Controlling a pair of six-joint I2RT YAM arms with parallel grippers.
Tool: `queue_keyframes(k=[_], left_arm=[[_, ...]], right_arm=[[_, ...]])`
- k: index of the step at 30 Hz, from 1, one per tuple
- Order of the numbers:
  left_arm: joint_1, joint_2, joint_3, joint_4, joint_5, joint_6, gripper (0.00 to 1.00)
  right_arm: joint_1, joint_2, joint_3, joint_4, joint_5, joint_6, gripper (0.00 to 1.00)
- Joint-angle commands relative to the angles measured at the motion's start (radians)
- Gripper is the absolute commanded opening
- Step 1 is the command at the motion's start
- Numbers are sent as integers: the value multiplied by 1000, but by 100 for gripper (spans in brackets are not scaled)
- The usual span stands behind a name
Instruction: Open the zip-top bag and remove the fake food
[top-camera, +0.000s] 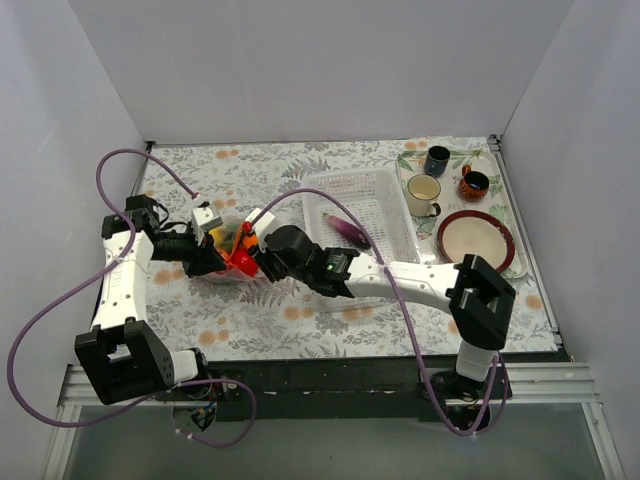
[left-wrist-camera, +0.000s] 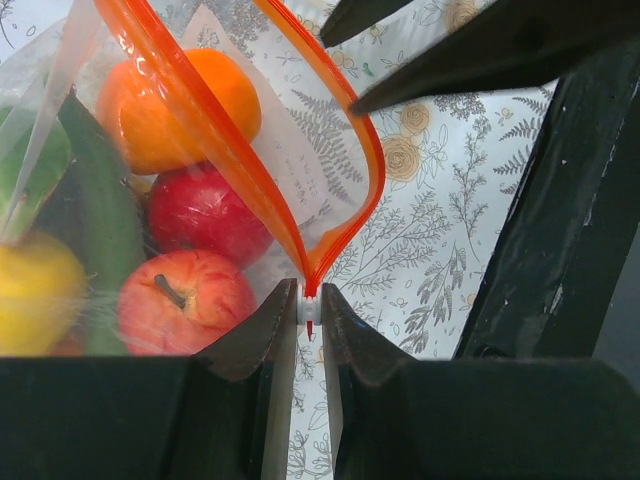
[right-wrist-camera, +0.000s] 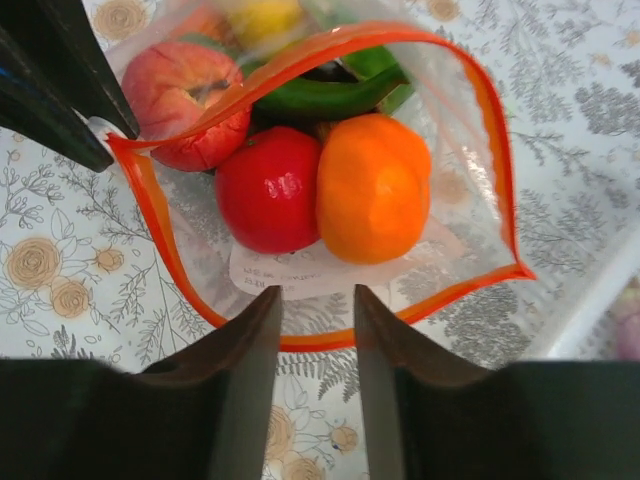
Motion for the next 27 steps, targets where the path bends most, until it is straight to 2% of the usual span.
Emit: queue_keyframes(k=[1, 4, 5, 7, 16, 21, 23, 27], left_arm=[[-2, -26, -2, -58, 22, 40, 10], [-1, -23, 3, -58, 21, 38, 13], [0, -22, 5, -58, 21, 37, 19], [-2, -16, 24, -59, 18, 22, 22], [-4, 15, 150, -59, -2, -70, 33], [12, 65, 337, -55, -8, -113, 35], [42, 108, 348, 28, -39, -167, 35], [84, 214, 240, 213, -150, -236, 35]], right_arm=[[5, 73, 91, 39, -14, -34, 55], [0, 125, 129, 36, 7, -43, 71], [-3, 153, 138, 34, 15, -45, 74], [-6, 179, 167, 33, 40, -53, 79], [-38, 245, 175, 73, 37, -70, 81], [-46, 273, 163, 111, 20, -73, 80], [-48, 287, 169, 117, 8, -67, 80], [-48, 293, 160, 134, -17, -48, 79]])
